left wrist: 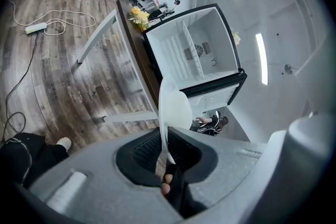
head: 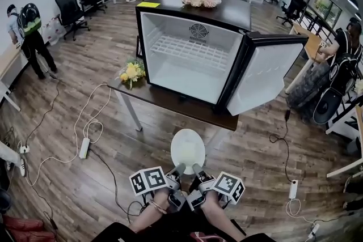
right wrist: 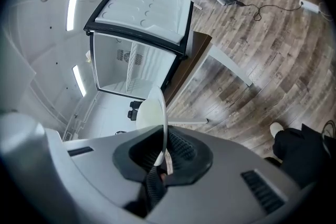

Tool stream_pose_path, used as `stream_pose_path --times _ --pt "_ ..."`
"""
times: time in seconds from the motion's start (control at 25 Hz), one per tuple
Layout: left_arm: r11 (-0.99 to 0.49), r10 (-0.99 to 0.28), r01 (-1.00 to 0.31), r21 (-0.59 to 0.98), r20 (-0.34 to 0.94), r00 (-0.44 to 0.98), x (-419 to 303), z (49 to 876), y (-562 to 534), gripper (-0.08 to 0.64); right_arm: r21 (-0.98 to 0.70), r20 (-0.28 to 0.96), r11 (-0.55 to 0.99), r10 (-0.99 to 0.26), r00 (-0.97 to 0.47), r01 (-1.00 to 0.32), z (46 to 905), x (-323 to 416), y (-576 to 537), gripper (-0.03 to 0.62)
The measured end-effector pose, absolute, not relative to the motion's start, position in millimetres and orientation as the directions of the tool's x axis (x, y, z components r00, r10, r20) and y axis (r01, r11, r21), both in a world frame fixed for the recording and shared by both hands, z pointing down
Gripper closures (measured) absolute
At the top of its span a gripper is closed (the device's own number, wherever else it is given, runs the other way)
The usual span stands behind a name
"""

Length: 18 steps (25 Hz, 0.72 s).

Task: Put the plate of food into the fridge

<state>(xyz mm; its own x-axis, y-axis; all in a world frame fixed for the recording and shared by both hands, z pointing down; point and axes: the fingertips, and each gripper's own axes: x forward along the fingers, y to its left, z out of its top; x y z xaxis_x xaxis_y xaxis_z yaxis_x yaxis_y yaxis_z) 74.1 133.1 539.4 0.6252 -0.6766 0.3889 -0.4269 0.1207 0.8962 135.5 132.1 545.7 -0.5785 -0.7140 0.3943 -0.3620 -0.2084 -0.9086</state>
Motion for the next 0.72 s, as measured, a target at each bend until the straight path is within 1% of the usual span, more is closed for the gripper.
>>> stream_pose_path --times 0.32,0.52,0.72 --pt "0.151 -0.680 -0.431 0.890 0.410 0.608 83 545 128 0.528 -0.906 0.406 -0.221 -0.691 -0.598 -0.360 551 144 126 0.561" --pt "0.131 -0.673 -0.482 0.866 0.435 0.598 79 547 121 0.522 -0.904 0.416 -0.232 -0.676 -0.608 -0.360 556 139 119 0.563" --pt "0.153 -0.672 -0.457 0.876 0.431 0.602 69 553 104 0.522 -0.900 0.425 -0.240 -0.671 -0.608 -0.365 559 130 102 0.561"
